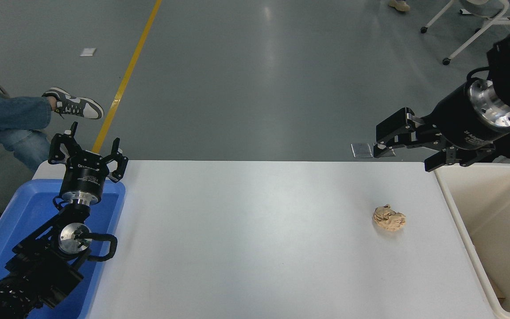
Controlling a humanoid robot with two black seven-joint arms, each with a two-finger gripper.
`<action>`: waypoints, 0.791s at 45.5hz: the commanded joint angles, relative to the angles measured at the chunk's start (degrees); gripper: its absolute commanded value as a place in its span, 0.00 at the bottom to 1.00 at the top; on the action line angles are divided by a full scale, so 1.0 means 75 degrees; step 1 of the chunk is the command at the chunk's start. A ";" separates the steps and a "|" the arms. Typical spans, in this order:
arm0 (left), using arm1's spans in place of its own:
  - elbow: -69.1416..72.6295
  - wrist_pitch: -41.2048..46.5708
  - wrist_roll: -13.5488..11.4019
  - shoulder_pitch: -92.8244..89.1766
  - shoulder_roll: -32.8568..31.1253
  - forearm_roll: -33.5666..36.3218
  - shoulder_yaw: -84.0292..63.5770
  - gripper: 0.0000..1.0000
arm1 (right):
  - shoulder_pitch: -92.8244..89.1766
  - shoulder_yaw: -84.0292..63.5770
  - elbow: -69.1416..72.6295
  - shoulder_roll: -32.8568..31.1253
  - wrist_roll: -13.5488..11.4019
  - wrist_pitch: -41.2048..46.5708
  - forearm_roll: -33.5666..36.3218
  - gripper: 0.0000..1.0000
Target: Pick up paper ball place in dustbin
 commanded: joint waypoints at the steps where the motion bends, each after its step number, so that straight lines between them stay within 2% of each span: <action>1: -0.0004 0.0000 0.0000 0.0000 0.0000 0.0000 0.0000 0.99 | 0.0013 -0.0071 -0.0009 -0.0011 0.0000 -0.0003 -0.0027 1.00; 36: -0.0004 0.0000 0.0000 0.0000 0.0000 0.0000 0.0000 0.99 | -0.0034 -0.0212 -0.0173 0.0024 0.0000 -0.0003 -0.0074 1.00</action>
